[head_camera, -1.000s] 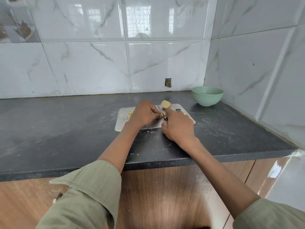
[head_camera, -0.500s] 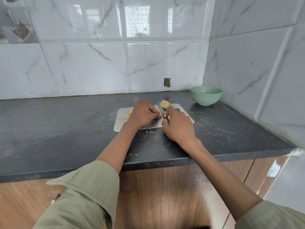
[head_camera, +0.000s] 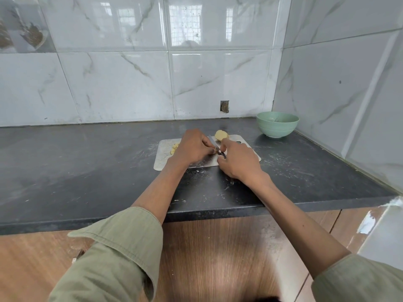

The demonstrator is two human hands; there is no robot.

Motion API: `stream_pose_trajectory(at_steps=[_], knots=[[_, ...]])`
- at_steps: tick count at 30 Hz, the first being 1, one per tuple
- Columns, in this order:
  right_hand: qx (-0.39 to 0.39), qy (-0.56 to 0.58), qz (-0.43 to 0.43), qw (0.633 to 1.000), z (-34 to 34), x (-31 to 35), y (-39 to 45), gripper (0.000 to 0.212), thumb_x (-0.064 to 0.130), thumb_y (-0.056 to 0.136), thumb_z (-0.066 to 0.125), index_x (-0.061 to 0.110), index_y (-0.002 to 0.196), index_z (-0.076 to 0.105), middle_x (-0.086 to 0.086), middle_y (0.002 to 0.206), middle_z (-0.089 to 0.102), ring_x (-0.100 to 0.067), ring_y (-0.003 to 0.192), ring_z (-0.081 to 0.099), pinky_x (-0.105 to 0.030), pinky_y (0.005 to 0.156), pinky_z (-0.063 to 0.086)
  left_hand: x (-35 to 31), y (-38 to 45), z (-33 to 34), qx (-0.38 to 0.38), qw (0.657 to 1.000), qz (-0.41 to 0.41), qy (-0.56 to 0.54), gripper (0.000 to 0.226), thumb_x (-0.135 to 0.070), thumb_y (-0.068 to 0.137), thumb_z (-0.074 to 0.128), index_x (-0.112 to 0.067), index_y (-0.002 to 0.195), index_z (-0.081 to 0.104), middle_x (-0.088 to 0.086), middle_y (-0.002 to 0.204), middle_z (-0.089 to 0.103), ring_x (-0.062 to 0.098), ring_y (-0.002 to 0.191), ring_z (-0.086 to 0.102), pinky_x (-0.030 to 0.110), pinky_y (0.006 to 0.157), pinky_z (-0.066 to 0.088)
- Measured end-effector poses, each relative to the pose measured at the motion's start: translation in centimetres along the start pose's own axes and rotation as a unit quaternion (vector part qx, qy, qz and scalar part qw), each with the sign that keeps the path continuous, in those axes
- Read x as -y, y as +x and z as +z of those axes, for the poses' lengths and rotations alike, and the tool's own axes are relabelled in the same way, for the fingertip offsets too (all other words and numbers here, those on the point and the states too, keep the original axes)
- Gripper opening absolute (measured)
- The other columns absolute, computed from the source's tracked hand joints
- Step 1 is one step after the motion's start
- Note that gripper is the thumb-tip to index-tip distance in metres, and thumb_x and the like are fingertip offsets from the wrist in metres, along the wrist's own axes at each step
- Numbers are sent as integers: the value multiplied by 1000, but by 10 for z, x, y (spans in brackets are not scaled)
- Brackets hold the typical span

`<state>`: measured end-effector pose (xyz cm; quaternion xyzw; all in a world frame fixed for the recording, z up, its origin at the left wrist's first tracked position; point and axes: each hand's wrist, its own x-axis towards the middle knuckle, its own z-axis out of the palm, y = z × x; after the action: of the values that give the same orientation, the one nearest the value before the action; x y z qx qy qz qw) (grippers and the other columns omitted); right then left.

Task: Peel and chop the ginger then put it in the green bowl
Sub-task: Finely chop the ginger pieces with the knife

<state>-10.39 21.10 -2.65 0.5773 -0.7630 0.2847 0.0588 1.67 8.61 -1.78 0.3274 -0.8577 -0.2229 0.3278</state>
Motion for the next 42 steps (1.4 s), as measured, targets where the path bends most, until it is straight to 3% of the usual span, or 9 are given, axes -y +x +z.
stream_pose_trajectory(at_steps=[8,12,18,25,34,42], knots=[[-36,-25,7,999,4,8,-8,21,28,93,53,18,111,54,-12,101,61,-36,97,58,-39,73,40,0,-1,0,-12,1000,-1,6,6,-16,78,88,-20,77,84,-9,68,76,7,68,72,40,75,62],[-37,-22,11,999,4,6,-10,21,28,93,53,18,112,52,-6,93,51,-35,95,57,-37,71,37,3,1,1,-8,1000,-5,6,6,-18,78,88,-22,76,84,-10,68,75,8,68,73,41,76,62],[-24,34,39,998,6,-7,-6,17,36,92,53,27,107,51,-5,105,64,-27,88,49,-36,72,34,4,1,-2,0,1000,4,-7,7,-18,77,89,-19,80,83,-7,72,77,8,71,74,35,78,62],[-37,53,30,997,6,-8,-6,17,36,95,51,25,108,48,-7,103,64,-28,87,52,-36,71,36,3,2,-5,14,1000,10,-4,10,-22,77,89,-19,82,81,-8,73,77,6,70,73,25,72,60],[-35,47,20,998,4,-5,-9,18,35,96,52,25,111,49,-5,100,62,-24,89,48,-36,70,35,5,3,-9,20,1000,6,8,13,-24,77,90,-19,86,84,-9,75,77,4,72,72,27,75,61],[-41,35,7,999,2,-2,-12,18,31,95,52,23,111,51,-3,89,56,-27,90,47,-38,71,37,1,-2,-6,5,1000,6,-2,2,-18,79,86,-18,81,85,-7,65,75,11,60,70,37,64,60]])
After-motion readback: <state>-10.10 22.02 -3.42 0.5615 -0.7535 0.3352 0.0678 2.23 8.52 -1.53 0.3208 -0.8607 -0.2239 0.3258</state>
